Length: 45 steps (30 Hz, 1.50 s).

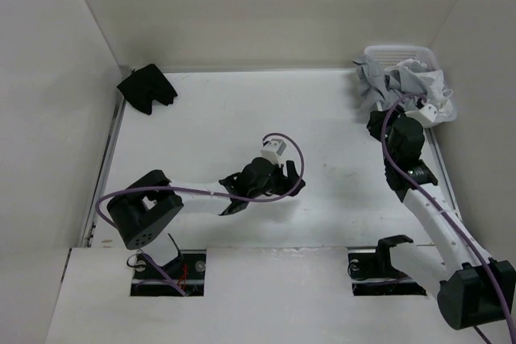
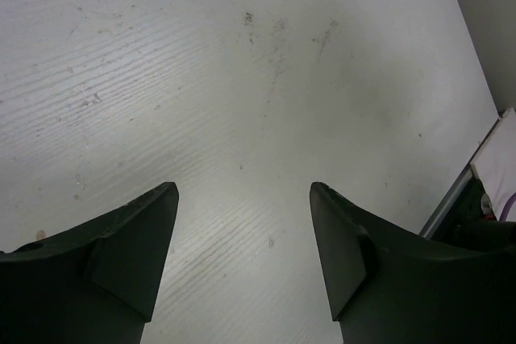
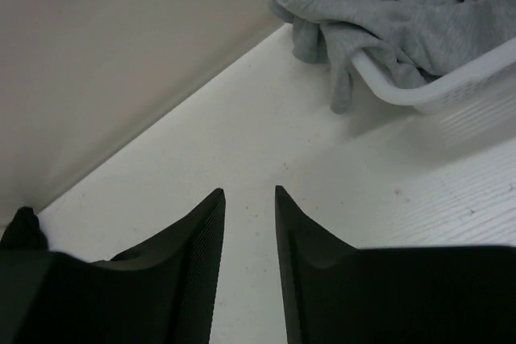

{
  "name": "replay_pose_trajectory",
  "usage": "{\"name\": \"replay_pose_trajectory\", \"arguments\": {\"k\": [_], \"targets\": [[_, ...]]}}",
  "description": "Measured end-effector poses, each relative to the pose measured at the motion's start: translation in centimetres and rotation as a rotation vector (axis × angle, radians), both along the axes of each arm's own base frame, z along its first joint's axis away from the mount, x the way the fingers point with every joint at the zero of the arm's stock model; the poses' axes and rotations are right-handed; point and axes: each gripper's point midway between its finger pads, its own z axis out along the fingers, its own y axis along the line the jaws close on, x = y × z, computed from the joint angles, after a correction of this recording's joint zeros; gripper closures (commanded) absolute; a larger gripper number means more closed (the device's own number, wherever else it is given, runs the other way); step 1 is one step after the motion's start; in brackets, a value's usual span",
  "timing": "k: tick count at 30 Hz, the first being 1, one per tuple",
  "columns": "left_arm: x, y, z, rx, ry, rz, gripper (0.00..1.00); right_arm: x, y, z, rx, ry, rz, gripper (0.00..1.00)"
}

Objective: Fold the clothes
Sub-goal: Grab the tank top from the pile

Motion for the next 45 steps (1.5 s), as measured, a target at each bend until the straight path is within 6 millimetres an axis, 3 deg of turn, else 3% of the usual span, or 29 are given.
{"name": "replay_pose_trajectory", "arguments": {"k": [3, 6, 8, 10, 11, 13, 15, 16, 17, 22, 28, 32, 40, 45], "targets": [[0.1, -0.2, 0.4, -0.019, -0.019, -0.006, 0.55, 0.1, -0.7, 1.0, -0.011, 0.004, -0.024, 0.91], [0.0, -0.2, 0.7, -0.037, -0.036, -0.012, 0.87, 0.3, -1.6, 1.4, -0.03, 0.024, -0.053, 0.95], [-0.1, -0.1, 0.6, -0.039, -0.044, -0.017, 0.91, 0.7, -2.8, 1.6, -0.047, 0.054, -0.088, 0.95], [-0.1, 0.1, 0.7, -0.039, -0.053, -0.019, 0.89, 1.9, -5.6, 2.0, -0.066, 0.094, -0.166, 0.8], [-0.1, 0.1, 0.9, -0.043, -0.059, -0.02, 0.79, 2.9, -8.1, 1.9, -0.085, 0.136, -0.228, 0.62], [-0.1, 0.1, 1.2, -0.05, -0.068, -0.02, 0.68, 4.7, -11.2, 2.4, -0.094, 0.154, -0.306, 0.48], [0.1, 0.1, 1.4, -0.057, -0.073, -0.016, 0.57, 6.1, -13.6, 1.8, -0.116, 0.196, -0.357, 0.43], [0.3, 0.2, 1.5, -0.061, -0.074, -0.013, 0.56, 7.9, -15.9, 0.8, -0.13, 0.239, -0.399, 0.42], [0.4, 0.2, 1.5, -0.062, -0.077, -0.01, 0.53, 8.4, -16.6, -0.1, -0.135, 0.266, -0.409, 0.42], [0.8, 0.4, 1.7, -0.072, -0.08, 0.002, 0.52, 12.1, -20.9, -6.0, -0.162, 0.465, -0.425, 0.41], [0.8, 0.4, 1.8, -0.078, -0.078, 0.001, 0.52, 14.1, -22.1, -9.4, -0.196, 0.58, -0.387, 0.4], [0.9, 0.4, 2.0, -0.091, -0.072, 0.001, 0.52, 13.8, -21.8, -10.7, -0.195, 0.631, -0.363, 0.44], [1.0, 0.3, 2.0, -0.11, -0.054, 0.002, 0.52, 13.1, -21.2, -11.7, -0.181, 0.673, -0.335, 0.45], [1.0, 0.3, 2.0, -0.113, -0.05, 0.003, 0.52, 12.6, -20.8, -12.5, -0.172, 0.703, -0.32, 0.55]]}}
